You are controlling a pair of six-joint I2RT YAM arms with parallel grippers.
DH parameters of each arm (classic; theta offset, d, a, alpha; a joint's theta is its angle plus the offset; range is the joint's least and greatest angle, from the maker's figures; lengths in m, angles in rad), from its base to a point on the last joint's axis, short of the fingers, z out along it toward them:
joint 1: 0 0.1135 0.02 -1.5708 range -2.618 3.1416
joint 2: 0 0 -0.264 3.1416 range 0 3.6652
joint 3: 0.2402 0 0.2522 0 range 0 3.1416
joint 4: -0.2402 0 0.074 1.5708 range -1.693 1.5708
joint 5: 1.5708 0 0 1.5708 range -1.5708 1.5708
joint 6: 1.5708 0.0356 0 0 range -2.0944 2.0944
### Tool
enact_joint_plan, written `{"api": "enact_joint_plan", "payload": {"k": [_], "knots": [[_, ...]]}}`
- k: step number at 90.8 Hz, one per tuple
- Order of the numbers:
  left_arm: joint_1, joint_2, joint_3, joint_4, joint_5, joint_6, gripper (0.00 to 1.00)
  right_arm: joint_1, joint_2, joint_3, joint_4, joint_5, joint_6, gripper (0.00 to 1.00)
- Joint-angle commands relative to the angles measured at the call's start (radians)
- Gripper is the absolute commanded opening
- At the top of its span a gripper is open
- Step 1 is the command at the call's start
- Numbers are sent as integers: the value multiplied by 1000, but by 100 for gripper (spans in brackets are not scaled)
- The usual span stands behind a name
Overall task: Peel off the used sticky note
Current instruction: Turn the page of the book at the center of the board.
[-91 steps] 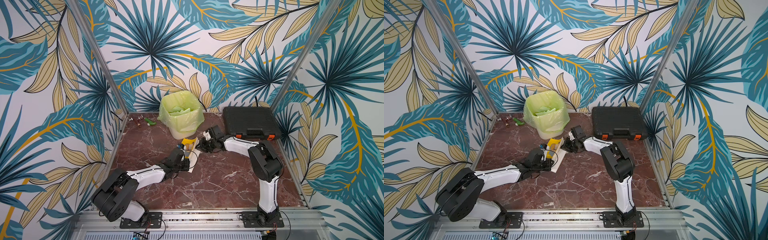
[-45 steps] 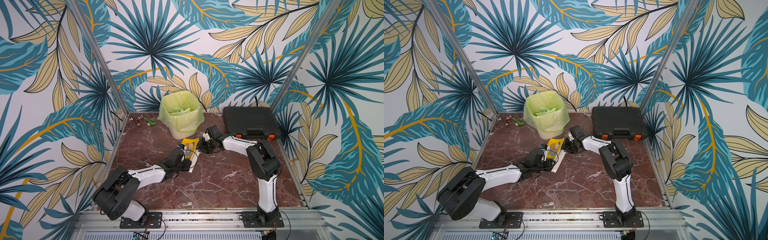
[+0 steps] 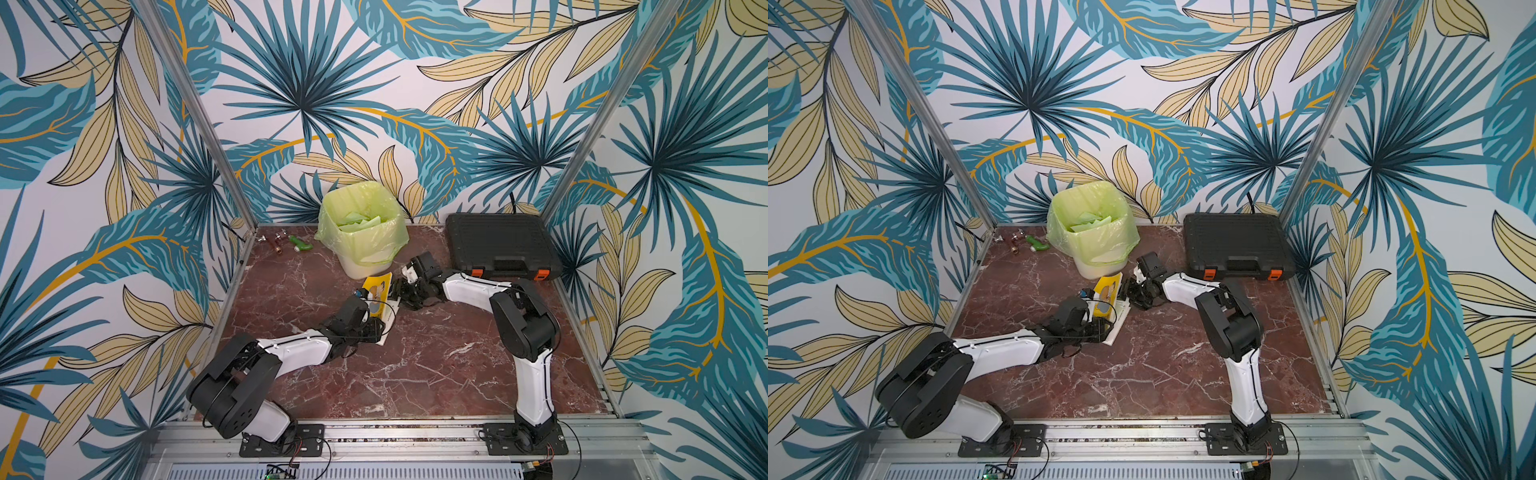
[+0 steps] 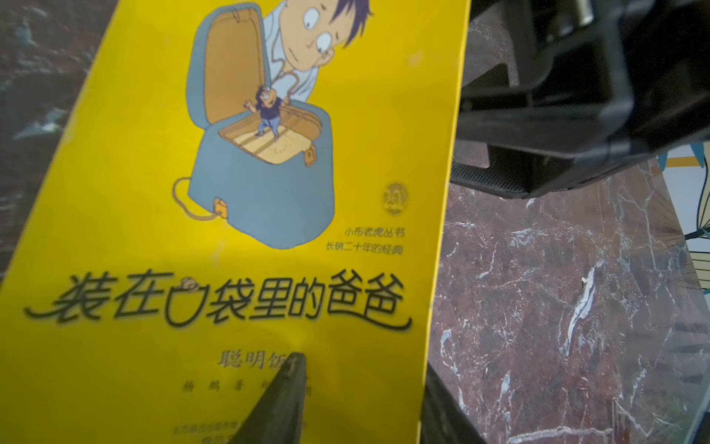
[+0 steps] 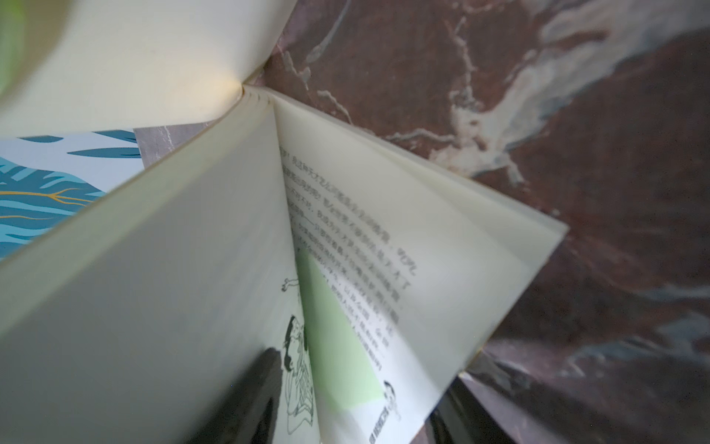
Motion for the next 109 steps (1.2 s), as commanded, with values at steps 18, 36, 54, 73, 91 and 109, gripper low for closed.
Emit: {"api": "enact_joint_plan", "payload": {"k": [18, 36, 54, 73, 91, 109], "knots": [[14, 19, 3, -33, -48, -8, 56, 22, 44, -6, -12, -7, -6, 69], [15, 18, 39, -113, -107, -13, 58, 30, 48, -11, -17, -4, -9, 70], [-20, 11, 105, -235, -206, 29, 62, 35, 53, -16, -10, -8, -8, 71], [-101, 25, 197, -368, -380, 85, 51, 38, 54, -14, -6, -7, -7, 71], [-148, 52, 250, -457, -476, 120, 28, 36, 51, -18, 1, -8, -4, 71], [-153, 35, 237, -434, -476, 140, 0, 32, 27, -31, -8, -1, -19, 70]]}}
